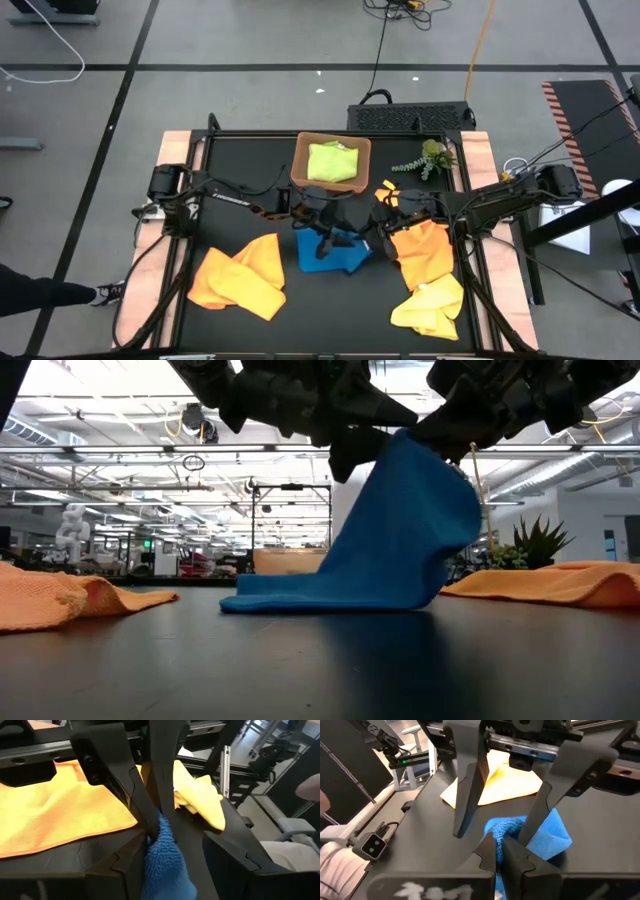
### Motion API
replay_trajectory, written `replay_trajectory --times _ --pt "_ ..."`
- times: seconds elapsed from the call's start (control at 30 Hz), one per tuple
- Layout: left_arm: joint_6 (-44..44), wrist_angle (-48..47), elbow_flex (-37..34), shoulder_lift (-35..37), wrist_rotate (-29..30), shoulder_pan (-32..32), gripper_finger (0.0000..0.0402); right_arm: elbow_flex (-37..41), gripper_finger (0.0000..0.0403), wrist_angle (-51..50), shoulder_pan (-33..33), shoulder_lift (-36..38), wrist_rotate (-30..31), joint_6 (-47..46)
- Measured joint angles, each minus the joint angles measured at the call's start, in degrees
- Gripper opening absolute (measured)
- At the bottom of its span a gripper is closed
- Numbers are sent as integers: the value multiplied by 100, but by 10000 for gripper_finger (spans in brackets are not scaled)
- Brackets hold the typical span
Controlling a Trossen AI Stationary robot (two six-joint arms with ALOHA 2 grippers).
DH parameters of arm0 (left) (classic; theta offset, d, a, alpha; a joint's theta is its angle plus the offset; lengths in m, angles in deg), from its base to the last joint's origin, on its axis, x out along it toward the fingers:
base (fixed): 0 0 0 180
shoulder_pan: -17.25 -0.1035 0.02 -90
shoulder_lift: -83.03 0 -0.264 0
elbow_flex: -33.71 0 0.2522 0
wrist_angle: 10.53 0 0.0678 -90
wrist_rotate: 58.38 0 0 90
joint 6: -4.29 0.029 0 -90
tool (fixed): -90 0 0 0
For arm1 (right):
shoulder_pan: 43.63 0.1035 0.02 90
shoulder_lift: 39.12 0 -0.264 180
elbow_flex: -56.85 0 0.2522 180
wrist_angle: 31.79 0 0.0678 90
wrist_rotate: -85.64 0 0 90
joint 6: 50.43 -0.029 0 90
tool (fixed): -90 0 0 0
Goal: Fold microfiber towels
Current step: Fold the blue microfiber towel
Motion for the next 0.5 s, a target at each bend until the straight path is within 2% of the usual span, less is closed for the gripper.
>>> replay_trajectory --times 0.1,0.2,0.5 --pt "13 6 -2 0 -42 -2 185 0 0 -12 1 0 -2 -8" --pt "10 -9 -2 0 -41 -4 162 0 0 -17 2 0 -5 -39" --pt "-29 -57 -4 0 -53 -75 46 0 0 -39 2 0 -9 -61"
